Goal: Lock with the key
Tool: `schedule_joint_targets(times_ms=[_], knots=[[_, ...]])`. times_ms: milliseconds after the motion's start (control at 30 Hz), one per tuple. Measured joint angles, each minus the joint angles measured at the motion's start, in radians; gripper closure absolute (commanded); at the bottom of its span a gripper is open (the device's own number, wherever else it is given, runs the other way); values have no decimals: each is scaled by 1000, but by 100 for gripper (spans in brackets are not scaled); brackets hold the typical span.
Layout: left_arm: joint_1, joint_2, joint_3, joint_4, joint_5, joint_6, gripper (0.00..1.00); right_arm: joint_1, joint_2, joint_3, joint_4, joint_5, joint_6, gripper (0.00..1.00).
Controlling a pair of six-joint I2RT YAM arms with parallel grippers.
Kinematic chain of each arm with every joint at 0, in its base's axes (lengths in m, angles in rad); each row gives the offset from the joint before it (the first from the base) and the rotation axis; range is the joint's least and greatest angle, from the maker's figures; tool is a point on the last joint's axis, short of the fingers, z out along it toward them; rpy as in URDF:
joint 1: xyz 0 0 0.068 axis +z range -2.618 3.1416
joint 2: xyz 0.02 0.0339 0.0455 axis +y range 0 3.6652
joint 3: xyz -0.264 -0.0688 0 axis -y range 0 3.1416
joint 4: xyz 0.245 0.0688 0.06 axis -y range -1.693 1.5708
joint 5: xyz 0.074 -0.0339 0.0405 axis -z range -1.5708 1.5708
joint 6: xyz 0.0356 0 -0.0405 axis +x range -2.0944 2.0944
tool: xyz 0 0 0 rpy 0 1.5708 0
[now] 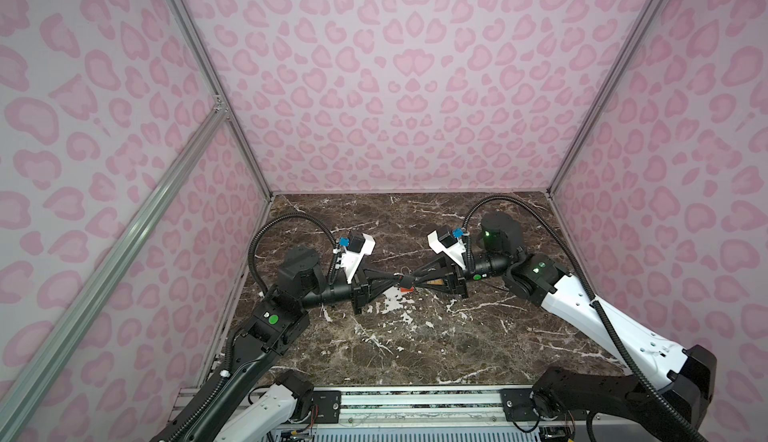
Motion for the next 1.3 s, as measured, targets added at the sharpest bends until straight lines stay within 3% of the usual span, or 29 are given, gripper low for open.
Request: schedule_joint_targets(times_ms=[633,867,1300], knots=[[0,14,0,16,1,-25,96,-11,-14,-34,2,-6,-5,86],[1,14,0,20,1,-19,96,-11,5,-33,8,-40,6,99],[0,11,1,9,0,4,96,-13,0,-35,-7,-46,-11,100]])
